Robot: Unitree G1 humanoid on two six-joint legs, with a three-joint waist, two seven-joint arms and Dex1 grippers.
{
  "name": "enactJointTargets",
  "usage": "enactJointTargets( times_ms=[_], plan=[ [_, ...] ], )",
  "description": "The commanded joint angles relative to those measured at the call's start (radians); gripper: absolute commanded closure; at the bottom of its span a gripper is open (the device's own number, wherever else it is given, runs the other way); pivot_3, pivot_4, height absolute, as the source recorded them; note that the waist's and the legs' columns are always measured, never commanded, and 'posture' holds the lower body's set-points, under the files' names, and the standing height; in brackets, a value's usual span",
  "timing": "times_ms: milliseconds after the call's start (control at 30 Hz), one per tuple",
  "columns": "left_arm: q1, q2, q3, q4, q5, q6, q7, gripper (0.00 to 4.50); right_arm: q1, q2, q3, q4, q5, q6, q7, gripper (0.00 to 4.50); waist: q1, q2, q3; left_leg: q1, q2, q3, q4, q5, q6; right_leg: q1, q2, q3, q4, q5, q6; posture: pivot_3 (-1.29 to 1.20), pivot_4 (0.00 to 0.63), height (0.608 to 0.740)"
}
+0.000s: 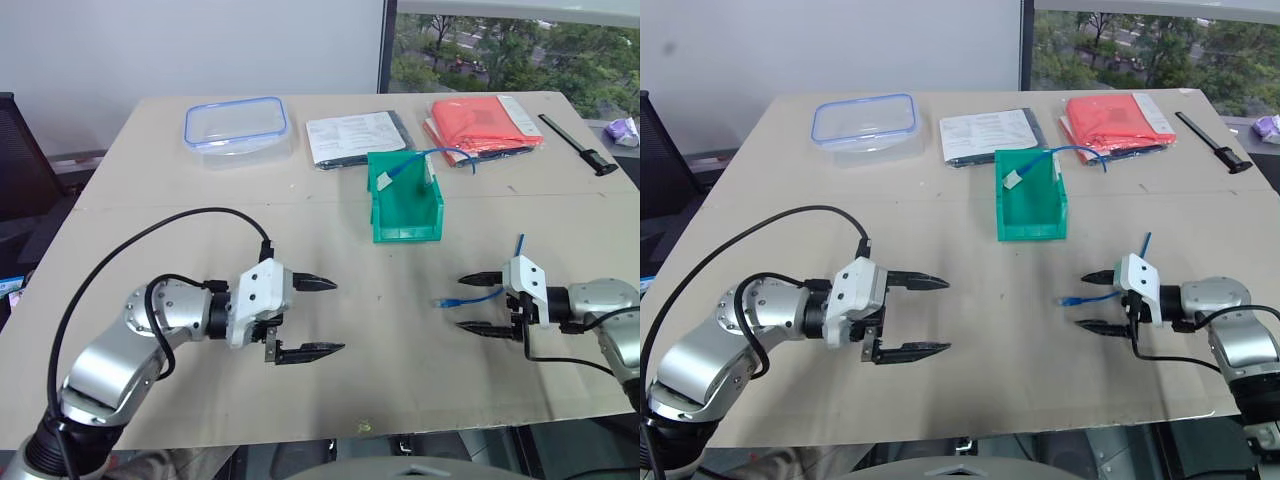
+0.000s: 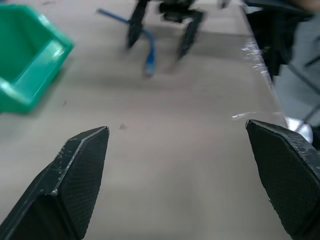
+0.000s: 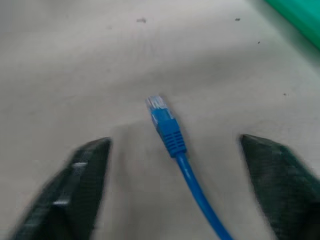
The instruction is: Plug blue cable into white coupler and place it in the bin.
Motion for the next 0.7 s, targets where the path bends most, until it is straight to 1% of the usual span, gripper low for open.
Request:
enactJointTargets(
  times_ms=[33,100,133,167,200,267,467,700],
  plan=[
    [0.0,0.02,0.004,-0.011,-0.005,-0.017,-0.034,0.0,-0.028,0.015,0.01,0.018,-0.007,-0.025,0.017,2.42,0.0,0.0,0.0,0.0,0.0,0.0,0.0,0.0,0.0,0.0,0.0,0.0,0.0,0.0,0.0,0.0,0.15,0.74],
    [0.016,0.021,0.007,0.001,0.006,-0.032,-0.045,0.0,-0.032,0.02,0.022,0.021,-0.014,-0.031,0.025,3.25,0.0,0.0,0.0,0.0,0.0,0.0,0.0,0.0,0.0,0.0,0.0,0.0,0.0,0.0,0.0,0.0,0.15,0.74],
    [0.024,0.022,0.008,0.006,0.013,-0.041,-0.049,0.0,-0.033,0.02,0.029,0.024,-0.02,-0.039,0.028,3.87,0.0,0.0,0.0,0.0,0.0,0.0,0.0,0.0,0.0,0.0,0.0,0.0,0.0,0.0,0.0,0.0,0.15,0.74],
    [0.033,0.022,0.01,0.011,0.017,-0.048,-0.052,0.0,-0.034,0.022,0.037,0.026,-0.026,-0.047,0.03,4.25,0.0,0.0,0.0,0.0,0.0,0.001,0.0,0.0,0.0,0.0,0.0,0.001,0.0,0.0,0.0,0.0,0.15,0.74],
    [0.04,0.021,0.012,0.013,0.019,-0.053,-0.054,0.0,-0.036,0.025,0.042,0.028,-0.03,-0.055,0.031,4.38,0.0,0.0,0.0,0.0,0.0,0.001,0.0,0.0,0.0,0.0,0.0,0.001,0.0,0.0,0.0,0.0,0.15,0.74],
    [0.048,0.02,0.014,0.015,0.022,-0.06,-0.057,0.0,-0.04,0.032,0.046,0.031,-0.033,-0.064,0.032,4.38,0.0,0.0,0.0,0.0,0.0,0.001,0.001,0.0,0.0,0.0,0.0,0.001,0.0,0.0,0.0,0.0,0.15,0.74],
    [0.077,0.031,0.04,0.047,0.036,-0.091,-0.069,0.0,-0.127,0.105,0.097,0.031,-0.054,-0.038,0.016,4.38,-0.004,0.0,0.001,0.001,0.0,0.001,0.001,0.0,0.0,0.0,0.0,0.001,0.002,0.0,0.0,0.0,0.15,0.74],
    [0.06,0.045,0.045,0.104,0.062,-0.132,-0.092,0.0,-0.288,0.253,0.195,0.116,-0.113,0.001,-0.006,4.38,-0.003,0.0,0.001,0.001,0.001,0.001,0.001,0.0,0.0,0.0,0.001,0.001,0.002,0.0,0.0,0.0,0.15,0.74]
  ],
)
